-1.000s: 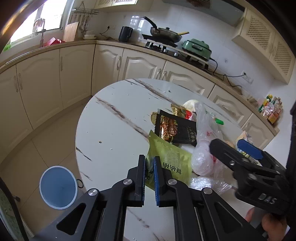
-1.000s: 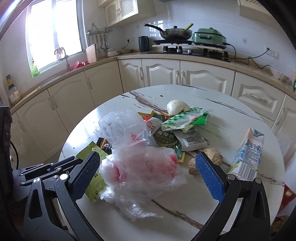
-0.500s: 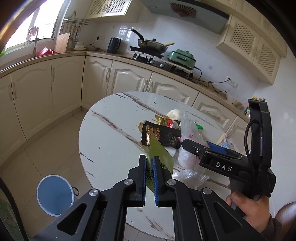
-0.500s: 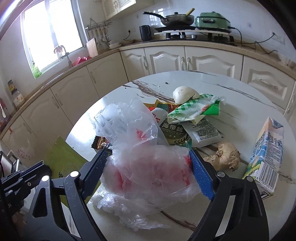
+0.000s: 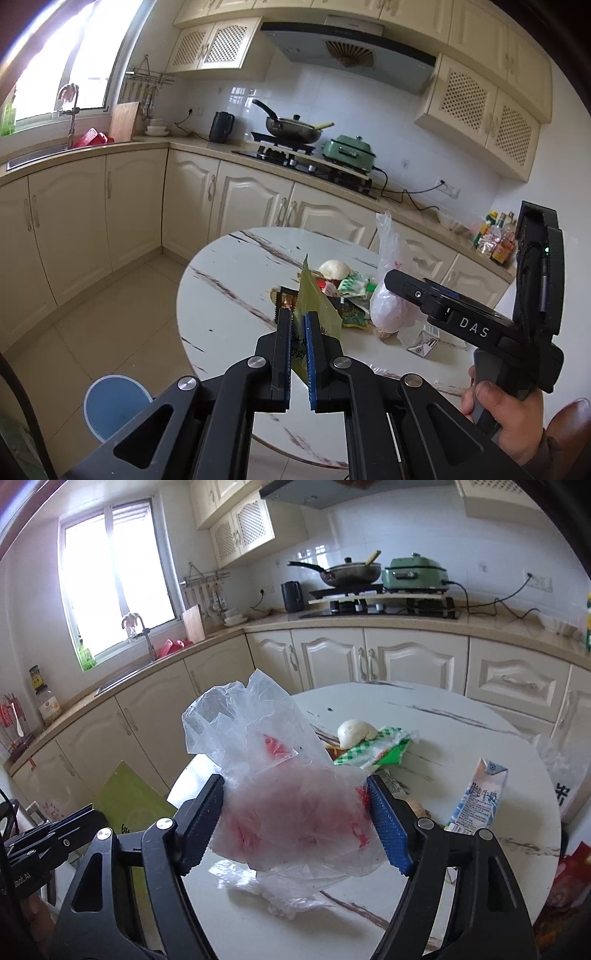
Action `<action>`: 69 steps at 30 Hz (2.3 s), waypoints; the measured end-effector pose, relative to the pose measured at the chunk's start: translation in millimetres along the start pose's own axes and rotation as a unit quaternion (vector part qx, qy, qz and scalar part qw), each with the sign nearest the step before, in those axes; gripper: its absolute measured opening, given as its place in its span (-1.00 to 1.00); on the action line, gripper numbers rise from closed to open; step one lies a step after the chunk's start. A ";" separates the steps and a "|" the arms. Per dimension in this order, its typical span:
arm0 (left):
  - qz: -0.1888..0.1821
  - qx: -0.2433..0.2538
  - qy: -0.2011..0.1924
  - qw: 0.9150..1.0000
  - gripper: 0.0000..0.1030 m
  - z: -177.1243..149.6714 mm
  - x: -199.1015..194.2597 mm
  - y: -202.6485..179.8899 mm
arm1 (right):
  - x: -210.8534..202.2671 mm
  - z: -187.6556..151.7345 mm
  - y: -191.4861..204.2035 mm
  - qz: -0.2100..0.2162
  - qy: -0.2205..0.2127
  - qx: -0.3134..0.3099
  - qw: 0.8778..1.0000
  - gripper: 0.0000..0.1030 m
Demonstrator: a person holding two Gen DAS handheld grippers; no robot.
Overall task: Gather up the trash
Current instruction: 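Carry both items over the blue bucket and open both grippers, then move both tools back toward the table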
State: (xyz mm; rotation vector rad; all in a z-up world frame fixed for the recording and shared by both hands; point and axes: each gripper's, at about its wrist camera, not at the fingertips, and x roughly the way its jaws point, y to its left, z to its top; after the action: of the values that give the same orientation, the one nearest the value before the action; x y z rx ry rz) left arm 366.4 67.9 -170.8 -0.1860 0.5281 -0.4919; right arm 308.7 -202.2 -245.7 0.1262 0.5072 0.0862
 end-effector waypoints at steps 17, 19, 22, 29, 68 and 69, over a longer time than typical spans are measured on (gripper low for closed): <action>0.208 -0.075 0.001 0.975 -0.94 -93.9 -107.7 194.7 | 158.0 -46.1 249.5 0.197 0.095 -0.105 0.970 0.46; 0.216 -0.096 0.026 0.971 -0.94 -113.8 -96.6 228.2 | 202.1 -68.5 269.1 0.198 0.128 -0.108 0.966 0.46; 0.221 -0.126 0.069 0.965 -0.94 -147.7 -75.3 277.7 | 268.8 -107.7 286.2 0.189 0.180 -0.110 0.959 0.47; 0.211 -0.175 0.165 0.947 -0.94 -237.3 -24.3 354.6 | 411.2 -200.1 278.4 0.182 0.299 -0.051 0.935 0.47; 0.322 -0.058 -0.088 0.941 0.81 -196.0 -420.5 -37.1 | 14.6 -38.4 237.8 0.083 -0.005 -0.119 0.989 1.00; 0.321 -0.047 -0.098 0.941 0.82 -204.9 -436.0 -60.6 | -7.6 -33.8 233.7 0.071 -0.018 -0.118 0.990 1.00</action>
State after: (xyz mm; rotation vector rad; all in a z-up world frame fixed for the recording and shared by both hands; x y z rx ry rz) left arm -92.9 221.7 -136.8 -0.1405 0.3873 0.1891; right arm 273.6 31.3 -238.3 -0.0681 0.4477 0.2812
